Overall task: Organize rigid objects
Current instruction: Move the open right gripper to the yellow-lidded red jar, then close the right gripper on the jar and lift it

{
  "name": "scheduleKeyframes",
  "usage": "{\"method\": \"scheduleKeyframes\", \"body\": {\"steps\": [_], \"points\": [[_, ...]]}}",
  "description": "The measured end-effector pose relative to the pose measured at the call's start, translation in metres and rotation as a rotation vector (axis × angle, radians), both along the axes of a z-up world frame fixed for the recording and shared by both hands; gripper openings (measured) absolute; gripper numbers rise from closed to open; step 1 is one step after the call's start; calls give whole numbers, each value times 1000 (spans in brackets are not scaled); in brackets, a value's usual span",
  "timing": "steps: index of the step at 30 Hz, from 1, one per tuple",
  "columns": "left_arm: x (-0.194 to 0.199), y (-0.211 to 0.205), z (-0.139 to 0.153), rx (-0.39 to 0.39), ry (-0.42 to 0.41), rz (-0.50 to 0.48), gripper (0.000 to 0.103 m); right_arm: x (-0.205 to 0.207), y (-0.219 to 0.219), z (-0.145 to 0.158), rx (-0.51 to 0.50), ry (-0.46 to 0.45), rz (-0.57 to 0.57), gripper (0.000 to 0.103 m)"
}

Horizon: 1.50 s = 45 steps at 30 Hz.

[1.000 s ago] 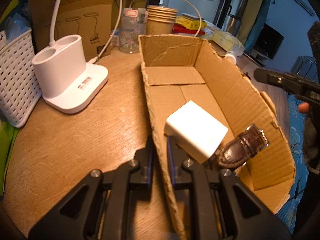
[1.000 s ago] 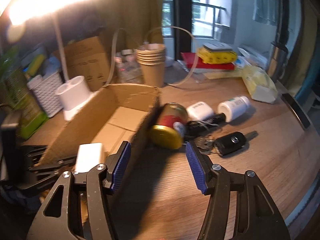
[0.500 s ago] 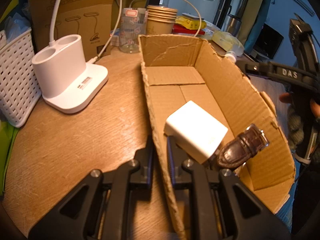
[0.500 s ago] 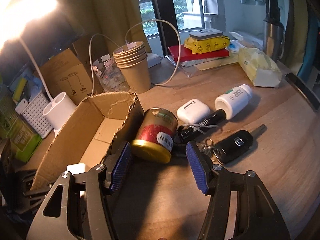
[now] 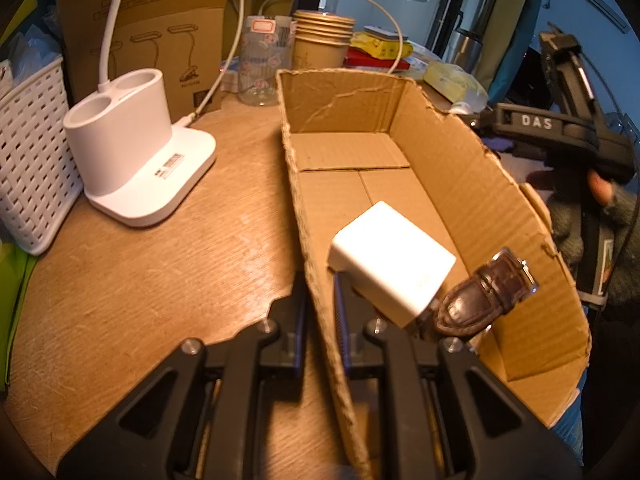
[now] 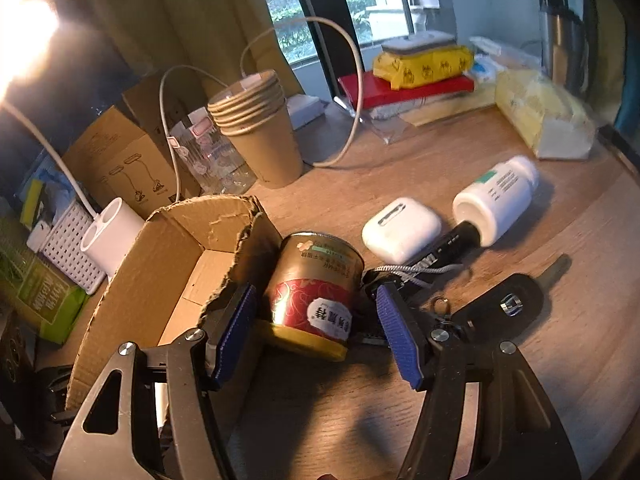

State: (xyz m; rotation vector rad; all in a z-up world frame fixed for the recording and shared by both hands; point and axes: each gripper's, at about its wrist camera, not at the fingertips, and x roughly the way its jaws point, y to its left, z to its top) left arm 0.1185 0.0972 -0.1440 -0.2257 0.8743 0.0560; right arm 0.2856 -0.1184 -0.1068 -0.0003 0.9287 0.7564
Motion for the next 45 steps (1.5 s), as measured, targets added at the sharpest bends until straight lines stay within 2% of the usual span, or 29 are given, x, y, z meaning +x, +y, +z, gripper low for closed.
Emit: {"method": "scheduleKeyframes", "body": {"steps": [2, 8, 12, 14, 30, 45], "points": [[0, 0, 0, 0, 0, 0, 14, 2, 0, -3, 19, 22, 1, 69], [0, 0, 0, 0, 0, 0, 14, 6, 2, -15, -12, 53, -10, 69], [0, 0, 0, 0, 0, 0, 14, 5, -1, -17, -1, 47, -12, 68], [0, 0, 0, 0, 0, 0, 14, 3, -1, -15, -1, 37, -14, 61], [0, 0, 0, 0, 0, 0, 14, -23, -15, 12, -43, -100, -28, 60], [0, 1, 0, 0, 0, -1, 14, -42, -26, 37, -45, -170, -33, 60]]}}
